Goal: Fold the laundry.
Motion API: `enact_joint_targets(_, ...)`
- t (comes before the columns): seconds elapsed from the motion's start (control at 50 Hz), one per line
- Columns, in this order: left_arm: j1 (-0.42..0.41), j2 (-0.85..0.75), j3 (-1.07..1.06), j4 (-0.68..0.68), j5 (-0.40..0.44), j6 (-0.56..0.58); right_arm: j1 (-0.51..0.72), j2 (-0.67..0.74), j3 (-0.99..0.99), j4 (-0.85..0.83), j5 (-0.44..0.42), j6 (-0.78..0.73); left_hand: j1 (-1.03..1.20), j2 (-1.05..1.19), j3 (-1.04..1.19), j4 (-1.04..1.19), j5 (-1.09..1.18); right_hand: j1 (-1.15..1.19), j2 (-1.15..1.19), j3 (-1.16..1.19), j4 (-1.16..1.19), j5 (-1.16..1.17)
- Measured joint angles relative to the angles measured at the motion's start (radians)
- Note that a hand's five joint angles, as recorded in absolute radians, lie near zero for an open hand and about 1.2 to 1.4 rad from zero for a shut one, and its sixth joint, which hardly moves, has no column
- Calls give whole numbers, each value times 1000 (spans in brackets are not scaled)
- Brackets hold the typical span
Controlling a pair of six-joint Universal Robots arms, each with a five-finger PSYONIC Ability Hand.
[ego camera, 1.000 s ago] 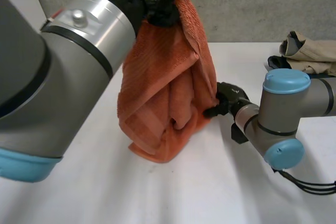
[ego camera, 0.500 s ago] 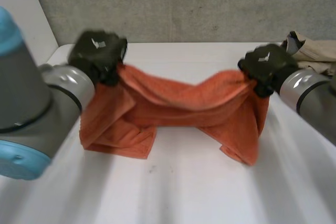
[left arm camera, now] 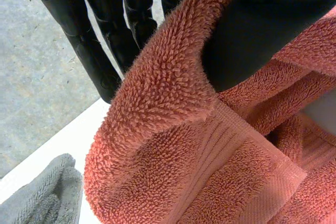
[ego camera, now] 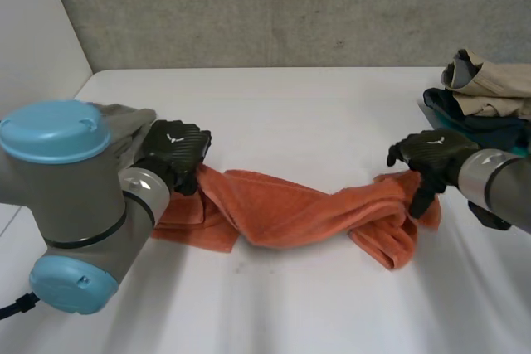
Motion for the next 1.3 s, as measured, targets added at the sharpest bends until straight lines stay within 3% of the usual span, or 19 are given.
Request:
enact_joint_targets(0.14,2,11,-26,21,1,-1,-58,11,96,-49,-30,0,0,0,0,0,0,19,22,21,42,67)
enact_joint_targets(0.18,2,11,-28,23,0,-1,-64,20,122,-85,-31,-2,0,0,0,0,0,224,238,233,254,259)
enact_joint_targets(0.2,2,11,-29,23,0,-1,-68,28,143,-119,-32,-4,0,0,0,0,0,462,475,460,479,495)
enact_joint_targets(0.24,2,11,-29,23,0,-1,-70,38,164,-161,-32,-8,0,0,0,0,0,638,666,648,669,676)
enact_joint_targets(0.38,0,53,-35,11,-2,0,-73,34,196,-247,-29,-44,0,0,0,0,0,642,709,720,759,712)
enact_joint_targets(0.44,0,131,-47,-9,-3,6,-77,-36,189,-214,-25,-93,0,0,0,0,0,642,709,720,759,712)
enact_joint_targets(0.6,11,434,-43,-185,1,29,-146,-361,93,105,-25,-361,0,0,0,0,0,642,709,721,760,712)
enact_joint_targets(0.74,16,517,-35,-340,7,71,-168,-468,48,280,-24,-482,0,0,0,0,0,642,709,727,762,712)
enact_joint_targets(0.86,14,408,-67,-362,11,120,-157,-423,77,309,-21,-500,0,0,0,0,0,642,709,727,763,712)
enact_joint_targets(1.04,60,0,134,-192,9,189,-46,-81,-71,243,72,-459,0,1,1,1,0,642,712,733,763,718)
enact_joint_targets(1.16,102,-169,488,-81,7,201,9,75,-328,43,154,-339,0,1,1,4,0,642,712,733,763,721)
enact_joint_targets(1.26,113,-206,766,48,2,195,23,81,-458,-266,180,-203,0,1,1,4,0,642,712,733,763,721)
enact_joint_targets(1.3,110,-197,815,104,-1,192,23,73,-462,-308,182,-189,0,1,1,4,0,642,712,733,764,722)
